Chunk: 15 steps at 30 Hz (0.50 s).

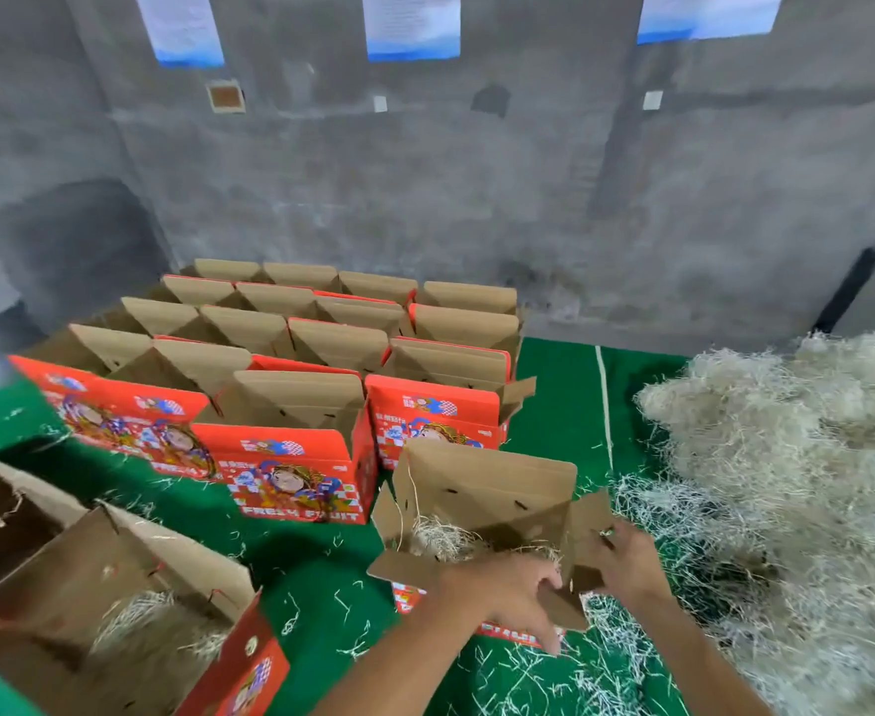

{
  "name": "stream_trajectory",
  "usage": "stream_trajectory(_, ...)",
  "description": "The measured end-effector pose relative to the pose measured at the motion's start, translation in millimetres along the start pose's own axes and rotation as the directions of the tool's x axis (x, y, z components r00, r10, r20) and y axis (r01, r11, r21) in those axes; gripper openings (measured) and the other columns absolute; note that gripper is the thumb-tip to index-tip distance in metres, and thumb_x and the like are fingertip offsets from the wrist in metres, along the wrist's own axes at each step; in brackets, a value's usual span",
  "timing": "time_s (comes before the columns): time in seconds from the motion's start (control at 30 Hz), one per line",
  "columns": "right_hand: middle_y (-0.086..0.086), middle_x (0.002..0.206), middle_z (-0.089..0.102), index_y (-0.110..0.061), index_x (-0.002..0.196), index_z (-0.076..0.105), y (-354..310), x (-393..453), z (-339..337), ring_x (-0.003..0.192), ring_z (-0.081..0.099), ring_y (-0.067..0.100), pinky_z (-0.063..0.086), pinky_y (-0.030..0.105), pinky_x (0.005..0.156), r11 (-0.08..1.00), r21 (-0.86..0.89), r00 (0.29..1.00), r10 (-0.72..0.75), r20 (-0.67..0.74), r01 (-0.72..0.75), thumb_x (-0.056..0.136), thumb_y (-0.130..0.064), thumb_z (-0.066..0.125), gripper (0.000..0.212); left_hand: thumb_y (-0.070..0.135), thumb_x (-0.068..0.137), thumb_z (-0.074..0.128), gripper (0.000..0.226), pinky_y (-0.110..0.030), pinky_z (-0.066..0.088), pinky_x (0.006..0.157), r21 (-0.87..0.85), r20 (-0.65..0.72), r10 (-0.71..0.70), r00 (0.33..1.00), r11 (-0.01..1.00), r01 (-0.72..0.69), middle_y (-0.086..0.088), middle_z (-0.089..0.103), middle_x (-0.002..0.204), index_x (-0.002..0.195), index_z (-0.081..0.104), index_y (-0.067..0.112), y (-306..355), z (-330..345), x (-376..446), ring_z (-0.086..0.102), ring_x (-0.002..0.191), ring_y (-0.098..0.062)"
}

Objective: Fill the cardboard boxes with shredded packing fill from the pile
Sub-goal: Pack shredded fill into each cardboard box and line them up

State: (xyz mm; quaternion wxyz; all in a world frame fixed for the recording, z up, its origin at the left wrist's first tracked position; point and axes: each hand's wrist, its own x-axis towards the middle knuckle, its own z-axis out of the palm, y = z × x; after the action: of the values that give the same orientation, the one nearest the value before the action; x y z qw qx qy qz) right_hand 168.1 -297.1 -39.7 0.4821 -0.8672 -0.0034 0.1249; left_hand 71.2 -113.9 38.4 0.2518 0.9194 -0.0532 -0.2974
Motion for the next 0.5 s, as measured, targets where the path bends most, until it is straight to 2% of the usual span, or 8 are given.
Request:
stream_trajectory(0.1, 0.011, 0.093, 0.072, -0.01, 0.106, 0.06, -6.2, 1.9, 14.6, 0.077, 0.074, 0.027, 0.063, 0.043, 0.063, 1.0, 0.017, 0.997, -0.005, 0.078, 0.003, 0.097, -0.016, 0.063, 0.012, 0.036, 0.077, 0.079, 0.068, -0.038, 0.045, 0.091, 0.056, -0.069, -0.038, 0.997, 0.998, 0.042, -0.004, 0.051, 0.139, 0.137, 0.047, 0.03, -1.1, 1.6, -8.3, 0.055, 0.116, -0.026)
stream_trajectory(0.23, 0.013, 0.091, 0.071, -0.006, 0.1, 0.062, -21.3, 3.5, 46.3, 0.072, 0.074, 0.025, 0.063, 0.038, 0.057, 0.997, 0.07, 0.996, -0.047, 0.073, 0.042, 0.096, -0.013, 0.064, 0.009, 0.025, 0.089, 0.066, 0.038, -0.036, 0.045, 0.086, 0.026, -0.155, -0.049, 0.987, 0.998, 0.054, -0.006, 0.059, 0.12, 0.126, 0.059, 0.024, -14.1, -4.1, -24.9, 0.058, 0.102, -0.026)
stream_trajectory(0.3, 0.009, 0.086, 0.071, -0.008, 0.098, 0.062, -31.4, 0.8, 63.0, 0.065, 0.073, 0.02, 0.06, 0.031, 0.052, 0.996, 0.051, 0.996, -0.071, 0.059, 0.068, 0.097, -0.011, 0.062, 0.004, 0.018, 0.092, 0.061, 0.037, -0.037, 0.047, 0.09, 0.006, -0.192, -0.086, 0.978, 0.996, 0.089, -0.009, 0.06, 0.125, 0.128, 0.058, 0.026, -26.3, -5.4, -33.5, 0.06, 0.102, -0.027)
stream_trajectory(0.33, 0.007, 0.082, 0.07, -0.01, 0.096, 0.061, -37.1, -1.5, 71.0, 0.062, 0.072, 0.02, 0.06, 0.032, 0.051, 0.995, 0.055, 0.995, -0.081, 0.064, 0.078, 0.097, -0.01, 0.061, 0.001, 0.015, 0.093, 0.06, 0.041, -0.04, 0.048, 0.094, 0.023, -0.215, -0.106, 0.971, 0.993, 0.114, -0.009, 0.059, 0.129, 0.131, 0.056, 0.027, -33.3, -5.8, -37.8, 0.06, 0.106, -0.027)
stream_trajectory(0.43, 0.008, 0.08, 0.071, -0.017, 0.09, 0.059, -54.6, -9.7, 97.9, 0.065, 0.073, 0.031, 0.061, 0.052, 0.059, 0.993, 0.104, 0.991, -0.072, 0.11, 0.061, 0.096, -0.007, 0.061, 0.012, 0.011, 0.09, 0.06, 0.05, -0.045, 0.039, 0.107, 0.14, -0.29, -0.14, 0.947, 0.972, 0.187, -0.008, 0.061, 0.132, 0.136, 0.056, 0.028, -55.1, -10.0, -49.4, 0.059, 0.115, -0.027)
stream_trajectory(0.5, 0.007, 0.081, 0.072, -0.018, 0.087, 0.06, -65.5, -12.8, 115.4, 0.07, 0.073, 0.033, 0.06, 0.052, 0.066, 0.992, 0.105, 0.991, -0.079, 0.11, 0.068, 0.093, -0.007, 0.065, 0.013, 0.009, 0.088, 0.06, 0.05, -0.043, 0.039, 0.108, 0.208, -0.34, -0.147, 0.929, 0.951, 0.227, -0.008, 0.065, 0.128, 0.135, 0.059, 0.026, -69.4, -16.1, -56.2, 0.06, 0.114, -0.026)
